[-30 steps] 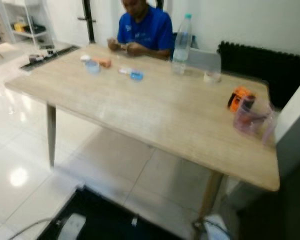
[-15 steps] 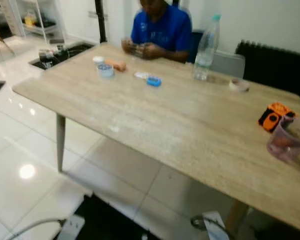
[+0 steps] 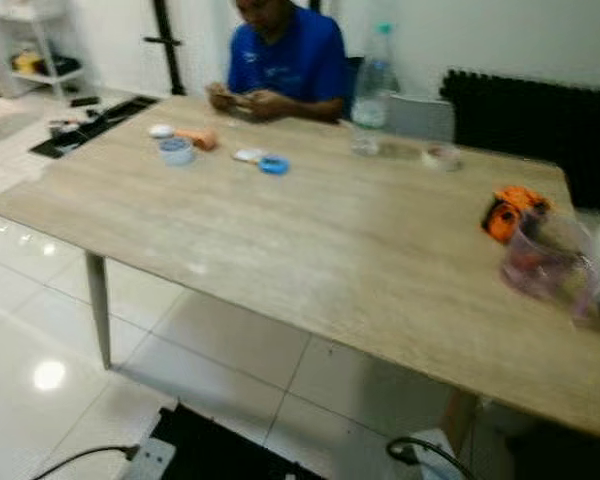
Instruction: Restocking fridge
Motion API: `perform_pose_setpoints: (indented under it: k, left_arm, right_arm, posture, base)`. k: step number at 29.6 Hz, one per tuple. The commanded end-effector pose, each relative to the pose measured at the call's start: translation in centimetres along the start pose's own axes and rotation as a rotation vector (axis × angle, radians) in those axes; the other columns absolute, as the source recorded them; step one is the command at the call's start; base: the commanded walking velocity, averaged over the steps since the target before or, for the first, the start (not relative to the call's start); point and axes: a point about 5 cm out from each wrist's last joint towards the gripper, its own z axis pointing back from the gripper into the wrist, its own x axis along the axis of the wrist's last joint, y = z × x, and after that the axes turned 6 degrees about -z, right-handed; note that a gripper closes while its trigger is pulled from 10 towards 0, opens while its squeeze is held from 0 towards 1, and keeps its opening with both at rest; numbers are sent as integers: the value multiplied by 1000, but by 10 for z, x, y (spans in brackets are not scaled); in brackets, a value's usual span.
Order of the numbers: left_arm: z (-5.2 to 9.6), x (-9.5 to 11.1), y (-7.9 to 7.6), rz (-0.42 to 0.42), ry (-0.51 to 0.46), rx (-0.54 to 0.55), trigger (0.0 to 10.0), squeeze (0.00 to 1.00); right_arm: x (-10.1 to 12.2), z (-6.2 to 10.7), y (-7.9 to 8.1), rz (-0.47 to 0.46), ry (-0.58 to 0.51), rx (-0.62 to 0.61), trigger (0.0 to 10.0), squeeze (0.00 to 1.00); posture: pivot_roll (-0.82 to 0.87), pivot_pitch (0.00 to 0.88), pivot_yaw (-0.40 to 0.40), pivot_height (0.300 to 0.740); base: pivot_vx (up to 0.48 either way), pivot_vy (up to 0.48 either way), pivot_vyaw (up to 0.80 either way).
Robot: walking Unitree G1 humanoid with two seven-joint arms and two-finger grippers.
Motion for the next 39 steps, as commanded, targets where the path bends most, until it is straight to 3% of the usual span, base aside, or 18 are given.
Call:
perform_pose_setpoints:
  k: [1,16,21,23,28,34,39]
  left_arm:
    - [0,-1,-1,5,7,-2,10000,0]
    - [0,0,0,-13,10,3,10000,0]
    - [0,0,0,-15,9,3,10000,0]
    - [0,-1,0,-50,35,-8,10000,0]
    - [0,-2,0,-38,36,-3,10000,0]
    - [0,-2,1,-17,27,13,10000,0]
    - [0,-2,1,-20,27,15,10000,0]
  right_arm:
    - [-2,0,1,-5,16,8,10000,0]
    - [-3,0,-1,-12,36,-18,10000,0]
    - [-2,0,-2,-19,24,-35,10000,0]
    - [-2,0,-2,-28,20,-48,10000,0]
    - [-3,0,-3,-33,20,-70,10000,0]
    - [-5,1,-9,6,56,-189,10000,0]
    - [-7,2,-12,-38,72,-258,10000,0]
  posture:
    - [-18,0,6,740]
    - [-19,0,7,740]
    - [-19,0,6,740]
    - [-19,0,6,740]
    - [-19,0,6,740]
    - [-18,0,7,740]
    - [-18,0,7,740]
  base:
    - [0,0,-800]
    - [0,0,-800]
    - [0,0,0]
    - [0,-472,0]
    - [0,-469,0]
    - [0,-95,0]
    - [0,0,0]
